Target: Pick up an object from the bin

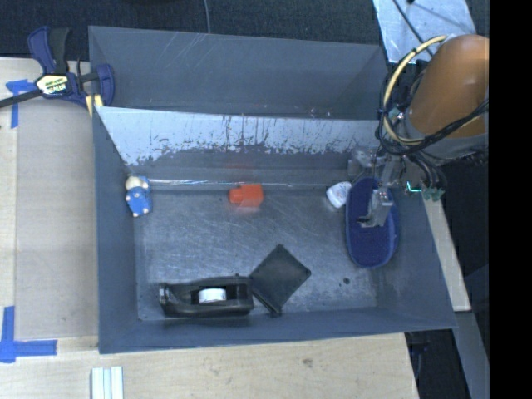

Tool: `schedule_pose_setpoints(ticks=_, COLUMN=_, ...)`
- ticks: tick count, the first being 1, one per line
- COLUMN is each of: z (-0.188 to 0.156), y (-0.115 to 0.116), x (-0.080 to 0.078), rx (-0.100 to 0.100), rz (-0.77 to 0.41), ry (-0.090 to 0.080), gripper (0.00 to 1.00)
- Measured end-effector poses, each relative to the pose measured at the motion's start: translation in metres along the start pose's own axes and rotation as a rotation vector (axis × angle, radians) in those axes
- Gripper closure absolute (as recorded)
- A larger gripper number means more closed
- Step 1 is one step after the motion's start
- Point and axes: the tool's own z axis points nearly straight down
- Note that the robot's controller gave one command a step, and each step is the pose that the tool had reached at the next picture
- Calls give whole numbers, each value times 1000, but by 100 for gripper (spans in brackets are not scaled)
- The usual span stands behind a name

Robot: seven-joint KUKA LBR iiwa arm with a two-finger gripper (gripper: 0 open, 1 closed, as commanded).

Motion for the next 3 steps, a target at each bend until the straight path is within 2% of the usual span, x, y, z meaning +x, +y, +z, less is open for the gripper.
schedule_pose_setpoints(ticks=1, z=100, y=79, x=25, rx=0, rz=157, ry=-1, gripper=0)
schedule_pose_setpoints(ticks=2, z=66, y=131, x=44, rx=-2, rz=380, ry=-4, gripper=0)
schedule_pose_setpoints(ticks=3, z=60, y=166, x=89, rx=-1, rz=149, ry=-2, gripper=0)
